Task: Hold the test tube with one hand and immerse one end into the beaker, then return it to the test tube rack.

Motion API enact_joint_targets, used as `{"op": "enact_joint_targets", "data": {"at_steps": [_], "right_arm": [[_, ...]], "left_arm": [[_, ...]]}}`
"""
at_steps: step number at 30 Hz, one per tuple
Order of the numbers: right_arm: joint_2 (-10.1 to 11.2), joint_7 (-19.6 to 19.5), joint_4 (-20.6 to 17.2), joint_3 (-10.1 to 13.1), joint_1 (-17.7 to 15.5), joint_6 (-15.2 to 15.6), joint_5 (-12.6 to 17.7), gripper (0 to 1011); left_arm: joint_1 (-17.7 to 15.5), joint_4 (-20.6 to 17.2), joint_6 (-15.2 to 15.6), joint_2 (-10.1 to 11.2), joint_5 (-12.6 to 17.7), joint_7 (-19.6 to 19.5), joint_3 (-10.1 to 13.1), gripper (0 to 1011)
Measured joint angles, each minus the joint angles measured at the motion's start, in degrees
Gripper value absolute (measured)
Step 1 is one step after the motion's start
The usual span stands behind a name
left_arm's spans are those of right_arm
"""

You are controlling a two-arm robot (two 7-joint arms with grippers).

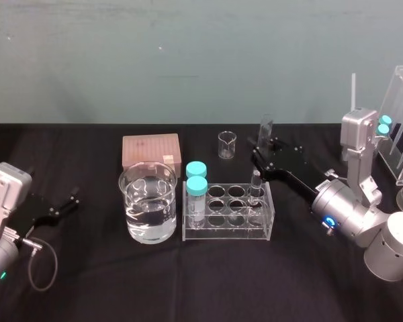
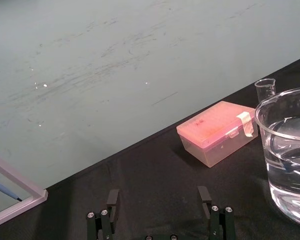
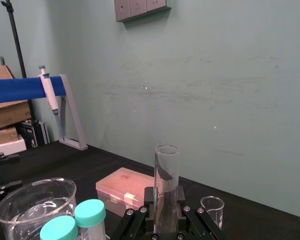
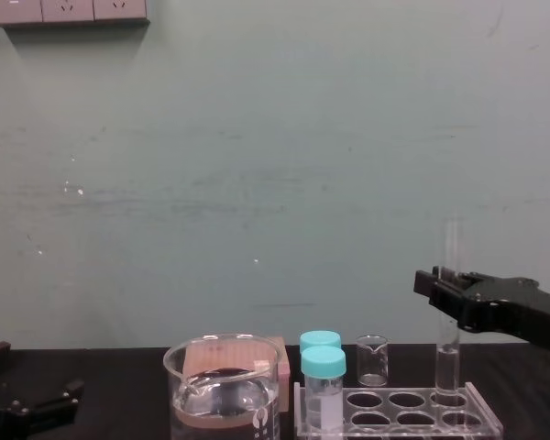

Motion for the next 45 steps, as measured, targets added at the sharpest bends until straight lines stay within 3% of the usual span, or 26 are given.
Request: {"op": "enact_joint_targets", "data": {"at_steps": [20, 45], "right_arm": [[-0.92, 0.32, 2.55, -0.72, 0.9, 0.35, -0.85, 236], [-0.46, 0.09, 3.49, -0.74, 0.59, 0.85, -1.63, 236]], "left_arm": [[0.0, 0.0, 0.0, 0.0, 0.0, 0.0, 0.0, 1000], [0.0, 0.0, 0.0, 0.0, 0.0, 0.0, 0.0, 1000]]}}
